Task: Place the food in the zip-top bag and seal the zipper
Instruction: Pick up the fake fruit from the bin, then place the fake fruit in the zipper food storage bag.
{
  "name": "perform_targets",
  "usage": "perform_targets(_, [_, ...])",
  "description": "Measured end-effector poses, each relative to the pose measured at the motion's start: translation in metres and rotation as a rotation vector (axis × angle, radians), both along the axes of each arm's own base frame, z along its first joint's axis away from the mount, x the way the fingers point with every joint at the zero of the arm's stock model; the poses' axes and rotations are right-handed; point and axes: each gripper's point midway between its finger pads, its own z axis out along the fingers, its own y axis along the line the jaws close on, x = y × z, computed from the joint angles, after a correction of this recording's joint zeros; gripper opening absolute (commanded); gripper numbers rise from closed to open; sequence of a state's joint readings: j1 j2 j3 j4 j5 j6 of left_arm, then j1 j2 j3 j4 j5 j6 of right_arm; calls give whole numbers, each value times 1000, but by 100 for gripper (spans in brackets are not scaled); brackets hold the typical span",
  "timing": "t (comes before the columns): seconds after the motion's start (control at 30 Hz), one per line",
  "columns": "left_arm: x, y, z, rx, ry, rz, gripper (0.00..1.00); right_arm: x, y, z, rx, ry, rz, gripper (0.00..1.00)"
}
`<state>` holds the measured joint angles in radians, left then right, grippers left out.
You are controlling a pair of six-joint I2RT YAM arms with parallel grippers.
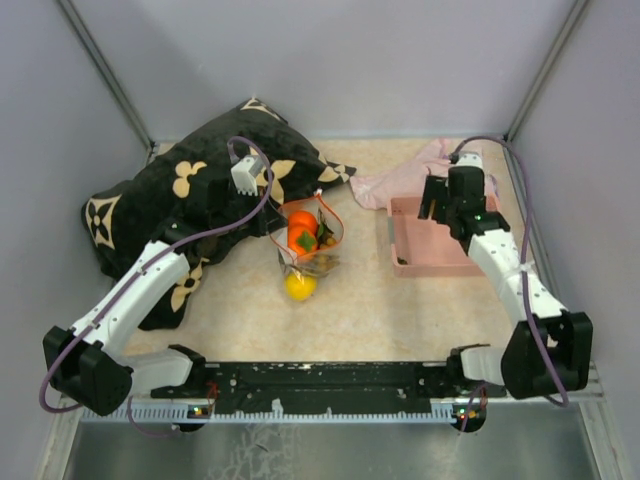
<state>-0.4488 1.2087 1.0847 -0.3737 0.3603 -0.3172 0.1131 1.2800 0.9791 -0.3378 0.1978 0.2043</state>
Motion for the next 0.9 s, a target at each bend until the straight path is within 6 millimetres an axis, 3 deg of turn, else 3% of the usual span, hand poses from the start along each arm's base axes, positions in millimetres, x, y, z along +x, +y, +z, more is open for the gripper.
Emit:
perform_targets(0.13, [0, 0, 0, 0, 0, 0, 0, -14, 42, 23, 23, -21, 131, 54])
perform_targets(0.47, [0, 0, 0, 0, 0, 0, 0, -49, 164, 113, 92, -178, 510, 54])
perform_targets(0.77, [0, 0, 0, 0, 0, 0, 0, -90, 242, 145, 163, -218, 782, 56])
perform_targets(0.9, [0, 0, 0, 0, 0, 0, 0, -101, 276, 141, 188, -195, 901, 57])
